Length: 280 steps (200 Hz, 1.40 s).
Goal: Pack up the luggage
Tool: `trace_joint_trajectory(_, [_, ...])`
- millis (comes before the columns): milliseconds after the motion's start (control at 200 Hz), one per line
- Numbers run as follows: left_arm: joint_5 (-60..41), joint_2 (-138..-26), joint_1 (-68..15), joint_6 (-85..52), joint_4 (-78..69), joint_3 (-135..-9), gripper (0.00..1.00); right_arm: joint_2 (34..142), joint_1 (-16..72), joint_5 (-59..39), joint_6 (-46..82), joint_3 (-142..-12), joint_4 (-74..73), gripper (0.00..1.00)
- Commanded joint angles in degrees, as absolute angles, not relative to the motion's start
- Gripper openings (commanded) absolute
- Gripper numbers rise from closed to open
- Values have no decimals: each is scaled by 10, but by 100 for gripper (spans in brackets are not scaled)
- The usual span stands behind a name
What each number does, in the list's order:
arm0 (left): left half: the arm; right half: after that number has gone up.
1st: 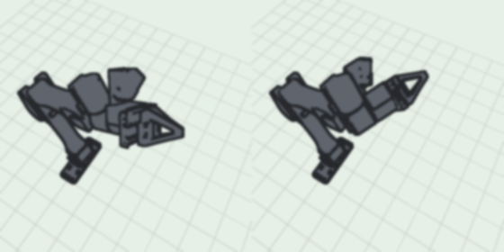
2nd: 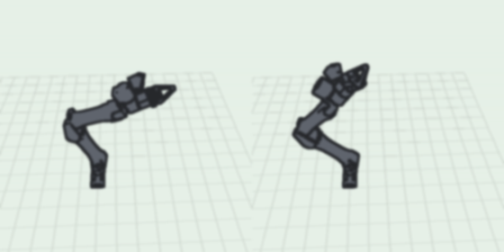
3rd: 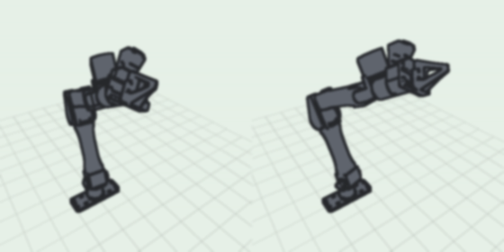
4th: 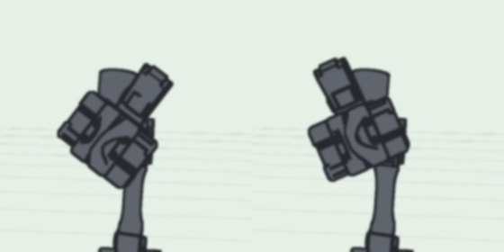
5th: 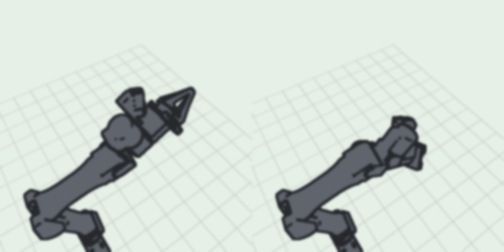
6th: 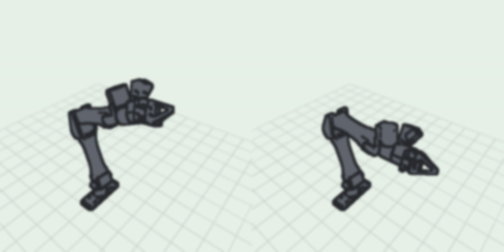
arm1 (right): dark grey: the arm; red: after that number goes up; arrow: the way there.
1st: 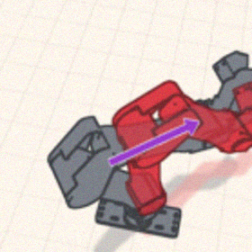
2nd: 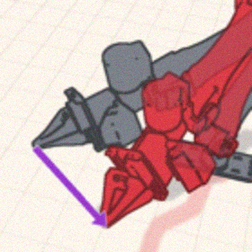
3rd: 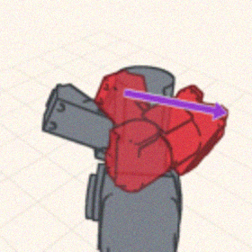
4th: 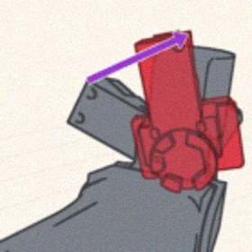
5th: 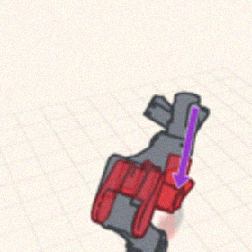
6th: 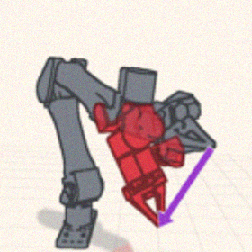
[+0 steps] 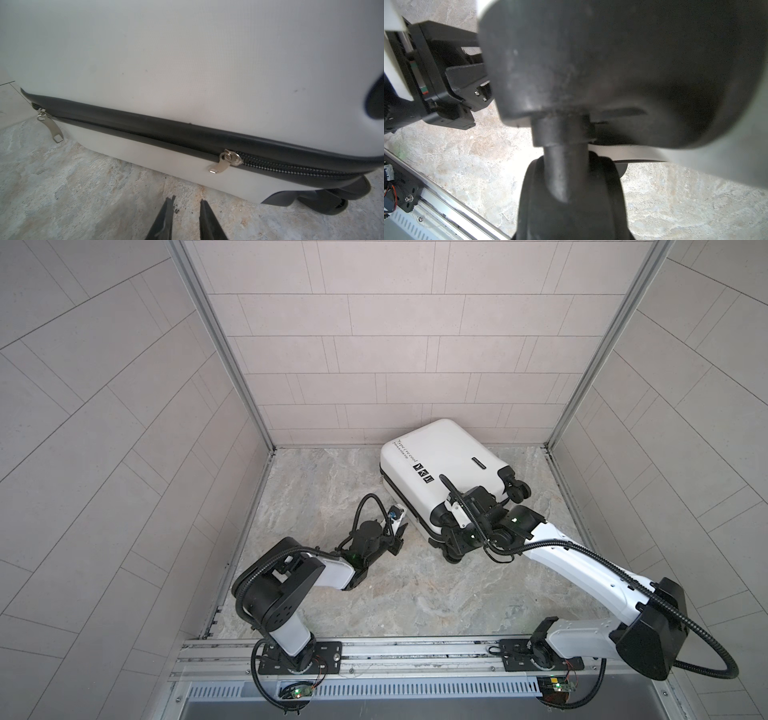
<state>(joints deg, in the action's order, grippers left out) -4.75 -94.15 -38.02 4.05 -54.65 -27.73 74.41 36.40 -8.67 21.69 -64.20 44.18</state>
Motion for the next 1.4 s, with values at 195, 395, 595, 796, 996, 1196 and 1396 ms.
trace_joint_trajectory(195, [1,-933,-392,36,-574,-267,32,727,352,-51,269,-659,427,7])
trace_joint_trajectory(395, [-14,-929,-392,37,-573,-263,41,726,352,-51,271,-658,426,7])
trace_joint_trajectory(595, [-41,-947,-392,35,-603,-253,41,729,352,-51,269,-658,427,7])
trace_joint_trajectory(796, [-58,-961,-392,39,-625,-251,32,727,352,-50,268,-657,426,7])
trace_joint_trajectory(996, [-80,-970,-392,50,-622,-259,28,729,352,-48,267,-660,427,7])
trace_joint_trajectory(1196, [-96,-985,-396,49,-625,-279,29,727,352,-47,268,-658,429,7])
trace_joint_trajectory(1396, [-89,-1011,-406,50,-636,-304,36,727,351,-46,268,-658,430,7])
